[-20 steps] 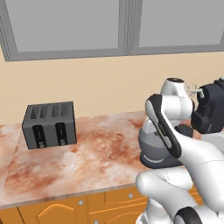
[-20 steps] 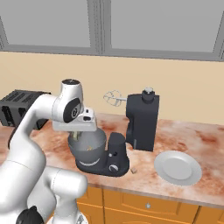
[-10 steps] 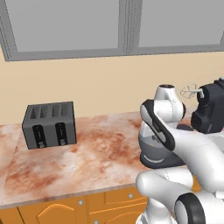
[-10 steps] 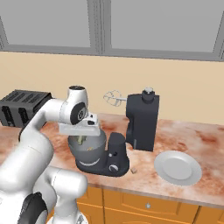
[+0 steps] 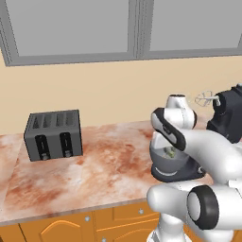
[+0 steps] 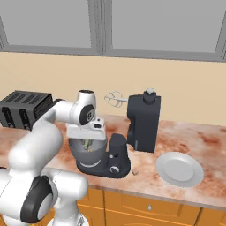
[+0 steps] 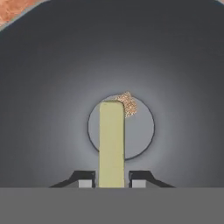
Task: Add butter and sugar cubes to the stand mixer bowl and then turn on the stand mixer to begin making frosting.
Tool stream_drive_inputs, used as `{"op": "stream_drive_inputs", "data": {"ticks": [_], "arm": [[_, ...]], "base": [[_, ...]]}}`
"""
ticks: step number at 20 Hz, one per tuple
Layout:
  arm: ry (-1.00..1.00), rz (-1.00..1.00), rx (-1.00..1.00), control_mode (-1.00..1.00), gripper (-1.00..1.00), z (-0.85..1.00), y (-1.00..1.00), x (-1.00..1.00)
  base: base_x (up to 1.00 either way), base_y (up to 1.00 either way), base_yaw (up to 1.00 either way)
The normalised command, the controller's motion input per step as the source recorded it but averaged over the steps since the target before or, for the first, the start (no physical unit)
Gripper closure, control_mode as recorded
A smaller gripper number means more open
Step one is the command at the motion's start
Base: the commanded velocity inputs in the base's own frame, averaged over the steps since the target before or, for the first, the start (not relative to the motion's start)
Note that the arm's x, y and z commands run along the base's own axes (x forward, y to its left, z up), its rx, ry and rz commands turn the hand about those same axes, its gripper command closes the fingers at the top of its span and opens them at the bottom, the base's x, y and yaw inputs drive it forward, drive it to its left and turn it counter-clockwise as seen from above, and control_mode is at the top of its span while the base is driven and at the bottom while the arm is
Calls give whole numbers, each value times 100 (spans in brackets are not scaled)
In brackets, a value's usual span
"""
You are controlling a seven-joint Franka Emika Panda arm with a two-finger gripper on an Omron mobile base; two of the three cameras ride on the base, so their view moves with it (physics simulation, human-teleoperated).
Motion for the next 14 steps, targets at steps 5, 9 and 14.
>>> {"op": "stream_drive_inputs", "data": {"ticks": [5, 9, 14], "arm": [[9, -2, 0, -100, -100, -25, 0, 20], [0, 0, 0, -100, -100, 11, 0, -13], [-16, 0, 3, -100, -100, 98, -7, -76]], "base": [[0, 0, 0], [0, 0, 0], [0, 0, 0]]}}
